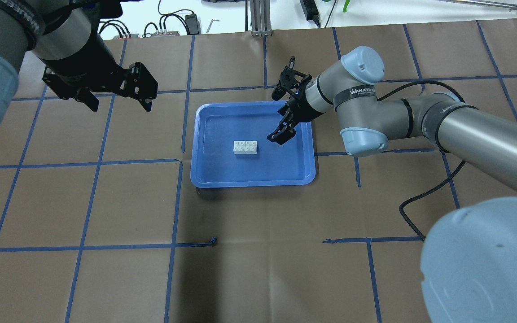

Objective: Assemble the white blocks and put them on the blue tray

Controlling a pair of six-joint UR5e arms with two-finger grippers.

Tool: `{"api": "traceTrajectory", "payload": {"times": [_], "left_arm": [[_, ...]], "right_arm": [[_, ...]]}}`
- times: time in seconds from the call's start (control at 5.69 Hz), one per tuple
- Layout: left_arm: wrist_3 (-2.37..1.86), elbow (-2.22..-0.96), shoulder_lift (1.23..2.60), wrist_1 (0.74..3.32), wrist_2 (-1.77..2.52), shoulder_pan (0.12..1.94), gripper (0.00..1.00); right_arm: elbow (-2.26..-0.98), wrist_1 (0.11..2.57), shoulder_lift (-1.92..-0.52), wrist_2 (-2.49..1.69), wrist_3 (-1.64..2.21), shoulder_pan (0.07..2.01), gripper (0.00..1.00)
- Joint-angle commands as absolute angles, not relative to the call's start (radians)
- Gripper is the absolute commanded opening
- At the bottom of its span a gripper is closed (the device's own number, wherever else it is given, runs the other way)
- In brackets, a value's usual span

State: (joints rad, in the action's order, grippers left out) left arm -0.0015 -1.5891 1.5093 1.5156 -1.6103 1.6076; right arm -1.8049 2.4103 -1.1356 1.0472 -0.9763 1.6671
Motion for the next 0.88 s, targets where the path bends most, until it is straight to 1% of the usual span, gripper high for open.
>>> {"api": "traceTrajectory", "payload": {"times": [0.0,0.18,0.53,0.7], "left_arm": [[-0.002,-1.589,1.508,1.516,-1.611,1.608,0.99],[-0.002,-1.588,1.508,1.516,-1.611,1.608,0.99],[-0.002,-1.586,1.508,1.517,-1.611,1.608,0.99],[-0.002,-1.586,1.508,1.517,-1.609,1.609,0.99]], "right_arm": [[-1.801,2.254,-1.254,1.197,-0.796,1.603,1.00],[-1.798,2.112,-1.313,1.279,-0.705,1.579,1.00],[-1.786,1.893,-1.476,1.505,-0.294,1.542,1.00],[-1.702,1.729,-1.508,1.558,-0.144,1.543,1.00]]}}
